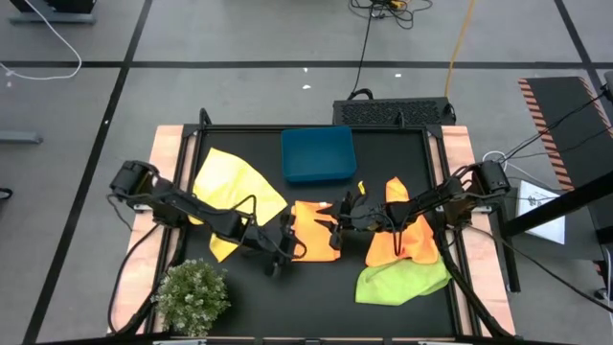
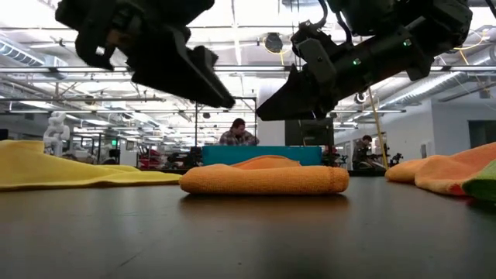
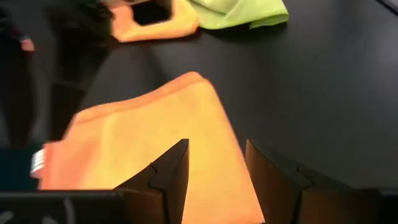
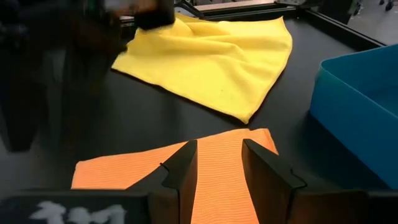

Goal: Fold microfiber towels
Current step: Put the folded orange microfiber towel into the blue bin

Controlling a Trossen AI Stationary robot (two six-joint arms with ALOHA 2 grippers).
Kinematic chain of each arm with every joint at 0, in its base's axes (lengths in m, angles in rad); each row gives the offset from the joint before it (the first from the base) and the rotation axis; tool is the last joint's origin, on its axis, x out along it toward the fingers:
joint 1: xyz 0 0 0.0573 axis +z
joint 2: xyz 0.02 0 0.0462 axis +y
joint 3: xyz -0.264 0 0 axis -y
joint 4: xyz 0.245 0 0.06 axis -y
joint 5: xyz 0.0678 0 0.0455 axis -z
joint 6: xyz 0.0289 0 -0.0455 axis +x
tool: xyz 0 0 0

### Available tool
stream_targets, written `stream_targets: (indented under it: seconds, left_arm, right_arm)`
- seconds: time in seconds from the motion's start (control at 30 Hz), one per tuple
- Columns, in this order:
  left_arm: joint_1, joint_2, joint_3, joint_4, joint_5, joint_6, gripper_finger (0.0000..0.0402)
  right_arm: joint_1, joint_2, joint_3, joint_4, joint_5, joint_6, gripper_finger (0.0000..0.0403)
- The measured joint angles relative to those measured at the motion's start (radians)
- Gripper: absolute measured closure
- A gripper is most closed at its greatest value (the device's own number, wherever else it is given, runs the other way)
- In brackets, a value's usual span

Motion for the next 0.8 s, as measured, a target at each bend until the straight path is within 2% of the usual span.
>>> stream_targets:
  seconds: [0.37,0.6,0.7,0.8]
  left_arm:
    - [-0.029,0.152,0.0,0.026,-0.017,0.0,0.0228]
    - [-0.065,0.161,0.003,0.034,-0.106,-0.002,0.0155]
    - [-0.075,0.161,0.003,0.02,-0.11,-0.003,0.0124]
    - [-0.082,0.161,0.003,-0.021,-0.114,-0.005,0.011]
  right_arm:
    - [0.0,0.0,0.0,-0.006,0.0,-0.014,0.0287]
    - [0.0,0.0,0.0,-0.007,-0.002,-0.004,0.0287]
    - [0.001,0.0,0.0,-0.008,-0.004,0.011,0.0287]
    - [0.016,0.0,0.0,-0.009,-0.02,0.012,0.0287]
